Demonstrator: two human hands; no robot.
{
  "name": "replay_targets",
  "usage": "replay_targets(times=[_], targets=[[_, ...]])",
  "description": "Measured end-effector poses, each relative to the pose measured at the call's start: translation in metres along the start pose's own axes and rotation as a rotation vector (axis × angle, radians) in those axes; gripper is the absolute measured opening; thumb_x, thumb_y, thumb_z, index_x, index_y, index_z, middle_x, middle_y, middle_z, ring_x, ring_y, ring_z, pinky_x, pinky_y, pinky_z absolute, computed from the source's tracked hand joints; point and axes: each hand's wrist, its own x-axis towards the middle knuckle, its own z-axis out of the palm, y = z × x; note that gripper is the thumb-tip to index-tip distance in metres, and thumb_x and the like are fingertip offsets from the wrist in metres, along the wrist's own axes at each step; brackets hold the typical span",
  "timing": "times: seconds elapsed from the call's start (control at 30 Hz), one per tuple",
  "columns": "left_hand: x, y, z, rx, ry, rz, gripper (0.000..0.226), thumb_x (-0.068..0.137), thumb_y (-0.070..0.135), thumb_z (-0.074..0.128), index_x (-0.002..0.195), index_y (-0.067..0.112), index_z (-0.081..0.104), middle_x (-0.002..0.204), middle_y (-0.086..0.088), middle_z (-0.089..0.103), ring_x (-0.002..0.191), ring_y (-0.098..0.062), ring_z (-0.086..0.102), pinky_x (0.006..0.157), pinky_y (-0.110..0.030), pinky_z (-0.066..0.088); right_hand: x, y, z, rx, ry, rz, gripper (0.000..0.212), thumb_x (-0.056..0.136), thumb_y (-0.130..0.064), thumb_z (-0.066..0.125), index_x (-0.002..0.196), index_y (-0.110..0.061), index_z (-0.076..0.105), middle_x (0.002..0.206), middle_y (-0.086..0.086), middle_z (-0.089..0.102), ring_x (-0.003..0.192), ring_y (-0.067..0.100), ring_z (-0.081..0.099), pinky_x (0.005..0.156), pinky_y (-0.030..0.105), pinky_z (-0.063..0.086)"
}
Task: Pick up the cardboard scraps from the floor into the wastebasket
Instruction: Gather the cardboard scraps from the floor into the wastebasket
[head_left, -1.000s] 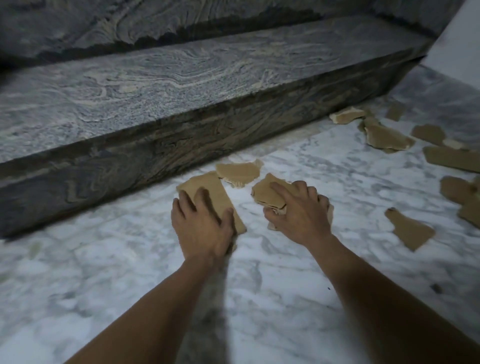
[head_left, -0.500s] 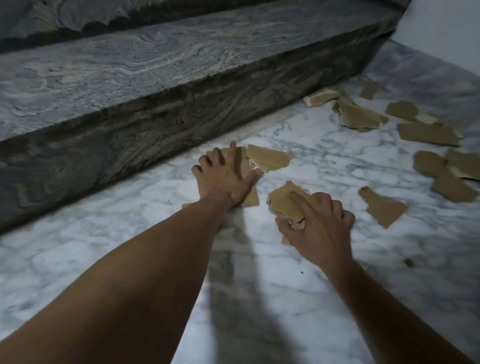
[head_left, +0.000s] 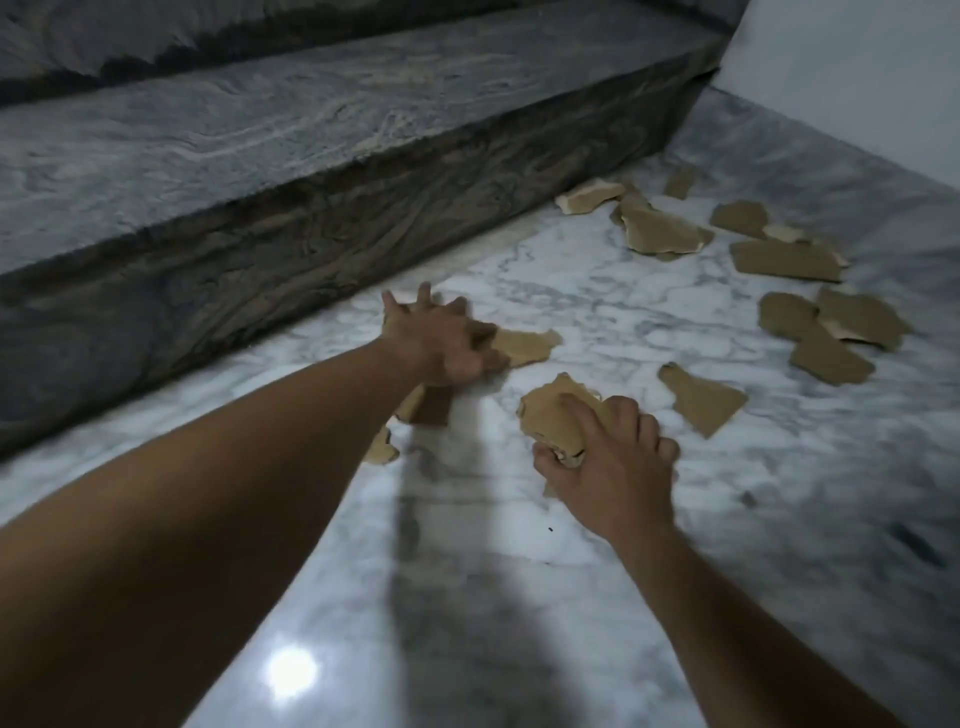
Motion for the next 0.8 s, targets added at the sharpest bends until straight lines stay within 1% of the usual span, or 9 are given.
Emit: replay_targets(times=[0.07, 0.13, 0.2, 0.27, 0.37, 0.47, 0.6, 0.7, 0.8], targets=[[-0.032, -0.014, -0.005, -0.037, -0.069, -0.018, 0.096, 0.066, 0.101, 0.012, 0.150, 0.056, 0.025, 0.168, 0.008, 0.005, 0.153, -0.039, -0.005, 0.110, -0.078, -0.003, 0.000, 0.001, -0.004, -0.008, -0.045, 0.011, 0.074, 0.076, -0.080, 0.036, 0.138, -0.044, 0.053, 0.125, 0.005, 0.052, 0.108, 0.033, 0.048, 0.087, 0.047, 0.038], [-0.072, -0.030, 0.001, -0.076, -0.143, -0.055, 0.111, 0.052, 0.108, 0.020, 0.151, 0.057, 0.017, 0.167, 0.010, 0.002, 0.152, -0.039, -0.001, 0.111, -0.076, 0.004, -0.001, 0.001, -0.008, -0.026, -0.141, 0.007, 0.077, 0.077, -0.082, 0.026, 0.144, -0.047, 0.043, 0.133, 0.003, 0.045, 0.115, 0.032, 0.043, 0.092, 0.047, 0.034], [-0.111, -0.043, 0.022, -0.124, -0.192, -0.099, 0.121, 0.047, 0.108, 0.037, 0.151, 0.058, 0.003, 0.167, 0.011, -0.007, 0.151, -0.042, 0.000, 0.111, -0.075, 0.012, -0.007, 0.000, -0.012, -0.039, -0.167, 0.001, 0.076, 0.079, -0.082, 0.028, 0.146, -0.047, 0.039, 0.135, 0.004, 0.045, 0.116, 0.033, 0.042, 0.093, 0.048, 0.033], [-0.145, -0.050, 0.047, -0.110, -0.148, -0.144, 0.123, 0.049, 0.106, 0.039, 0.151, 0.055, -0.006, 0.167, 0.008, -0.010, 0.150, -0.045, 0.003, 0.109, -0.072, 0.022, -0.018, -0.003, -0.015, -0.044, -0.140, 0.022, 0.072, 0.082, -0.079, 0.038, 0.144, -0.043, 0.045, 0.129, 0.009, 0.049, 0.111, 0.037, 0.045, 0.090, 0.048, 0.036], [-0.177, -0.038, 0.077, -0.041, 0.067, -0.243, 0.091, 0.072, 0.096, 0.025, 0.149, 0.048, 0.014, 0.160, -0.002, 0.019, 0.138, -0.044, 0.028, 0.099, -0.061, 0.038, -0.042, -0.008, -0.024, -0.001, -0.114, 0.087, 0.067, 0.081, -0.068, 0.054, 0.139, -0.034, 0.052, 0.118, 0.016, 0.049, 0.101, 0.039, 0.052, 0.083, 0.046, 0.046], [-0.192, -0.021, 0.089, -0.077, 0.206, -0.353, 0.058, 0.089, 0.076, 0.031, 0.134, 0.041, 0.037, 0.139, -0.007, 0.041, 0.118, -0.043, 0.041, 0.088, -0.056, 0.043, -0.066, -0.006, -0.044, 0.097, -0.191, 0.126, 0.067, 0.082, -0.060, 0.061, 0.141, -0.031, 0.049, 0.122, 0.013, 0.038, 0.088, 0.038, 0.060, 0.072, 0.040, 0.054], [-0.203, -0.002, 0.089, -0.213, 0.166, -0.390, 0.033, 0.094, 0.047, 0.049, 0.126, 0.039, 0.045, 0.128, -0.008, 0.041, 0.113, -0.044, 0.040, 0.088, -0.058, 0.042, -0.095, 0.007, -0.059, 0.162, -0.237, 0.158, 0.068, 0.079, -0.059, 0.068, 0.140, -0.035, 0.051, 0.123, 0.006, 0.032, 0.085, 0.033, 0.063, 0.070, 0.036, 0.054], [-0.203, 0.001, 0.088, 0.006, 0.151, -0.309, 0.034, 0.097, 0.029, 0.053, 0.131, 0.027, 0.051, 0.121, -0.011, 0.050, 0.109, -0.046, 0.052, 0.085, -0.057, 0.050, -0.105, 0.013, -0.069, 0.196, -0.282, 0.166, 0.067, 0.078, -0.058, 0.070, 0.139, -0.036, 0.054, 0.123, 0.005, 0.032, 0.082, 0.034, 0.065, 0.074, 0.037, 0.057], [-0.204, 0.002, 0.080, 0.138, 0.099, -0.215, 0.024, 0.092, 0.023, 0.060, 0.114, 0.026, 0.067, 0.103, -0.004, 0.066, 0.093, -0.033, 0.068, 0.079, -0.041, 0.056, -0.109, 0.019, -0.084, 0.226, -0.306, 0.188, 0.066, 0.078, -0.057, 0.071, 0.138, -0.034, 0.057, 0.123, 0.004, 0.032, 0.085, 0.034, 0.065, 0.077, 0.035, 0.055]])
